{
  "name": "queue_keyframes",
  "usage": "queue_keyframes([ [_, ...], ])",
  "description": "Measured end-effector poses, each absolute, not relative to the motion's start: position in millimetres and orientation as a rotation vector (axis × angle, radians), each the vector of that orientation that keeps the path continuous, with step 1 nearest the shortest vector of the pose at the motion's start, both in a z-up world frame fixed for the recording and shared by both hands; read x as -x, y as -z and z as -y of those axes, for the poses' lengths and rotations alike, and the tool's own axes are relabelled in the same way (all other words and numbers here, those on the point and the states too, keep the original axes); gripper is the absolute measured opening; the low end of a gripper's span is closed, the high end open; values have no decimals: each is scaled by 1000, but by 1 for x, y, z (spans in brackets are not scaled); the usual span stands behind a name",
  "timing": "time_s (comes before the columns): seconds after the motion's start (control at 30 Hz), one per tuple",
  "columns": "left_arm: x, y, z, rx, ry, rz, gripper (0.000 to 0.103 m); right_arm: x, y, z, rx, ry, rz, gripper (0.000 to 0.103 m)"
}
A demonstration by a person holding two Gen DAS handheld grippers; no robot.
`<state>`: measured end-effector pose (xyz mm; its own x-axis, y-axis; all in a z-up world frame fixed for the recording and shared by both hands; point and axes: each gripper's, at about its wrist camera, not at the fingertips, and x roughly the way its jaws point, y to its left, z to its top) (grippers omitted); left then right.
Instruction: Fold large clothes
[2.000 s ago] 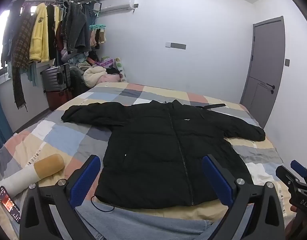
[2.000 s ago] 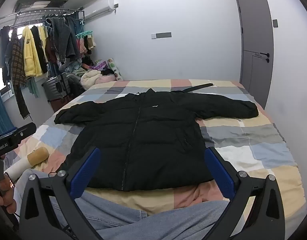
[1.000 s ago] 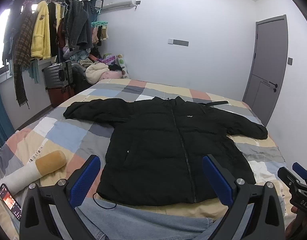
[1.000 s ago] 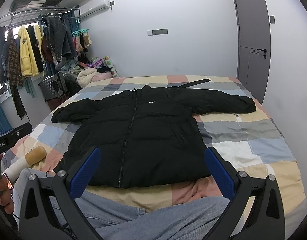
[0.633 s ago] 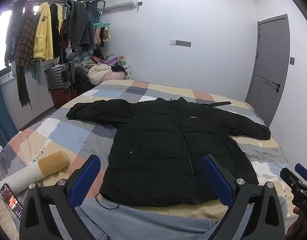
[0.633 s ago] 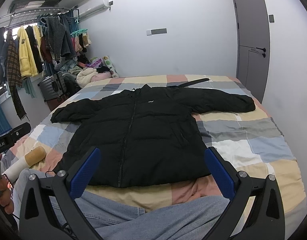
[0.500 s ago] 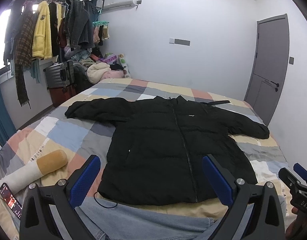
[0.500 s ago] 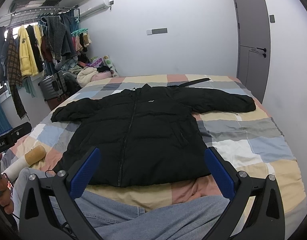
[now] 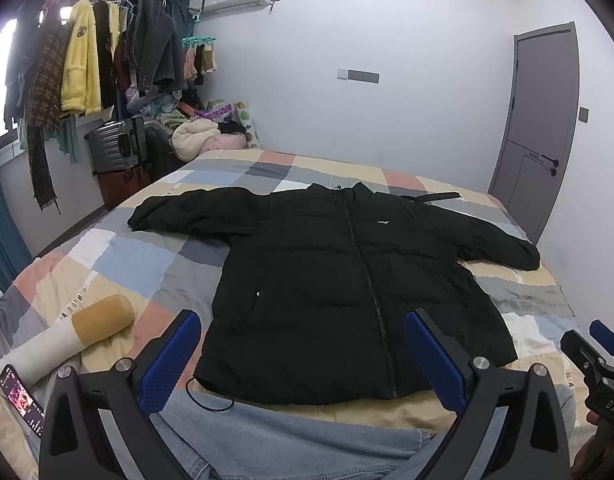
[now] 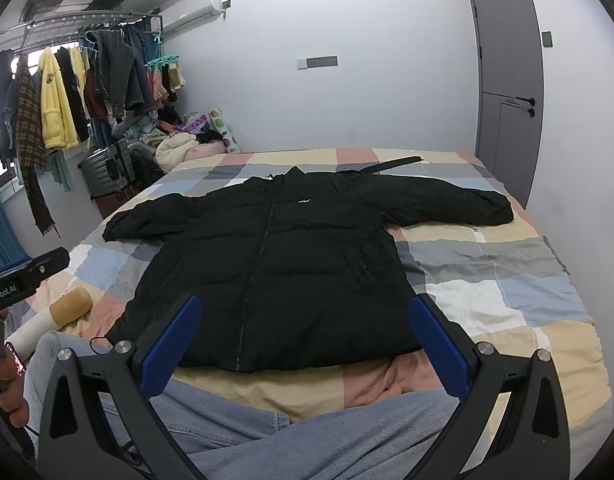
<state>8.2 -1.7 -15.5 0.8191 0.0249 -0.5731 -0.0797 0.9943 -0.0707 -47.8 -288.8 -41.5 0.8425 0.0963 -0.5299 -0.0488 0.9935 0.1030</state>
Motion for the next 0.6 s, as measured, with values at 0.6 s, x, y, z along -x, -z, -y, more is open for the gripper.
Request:
queue_keyframes([
  [0.6, -11, 20, -2, 94, -57, -627, 102, 42, 44, 290, -88, -71, -610, 103],
])
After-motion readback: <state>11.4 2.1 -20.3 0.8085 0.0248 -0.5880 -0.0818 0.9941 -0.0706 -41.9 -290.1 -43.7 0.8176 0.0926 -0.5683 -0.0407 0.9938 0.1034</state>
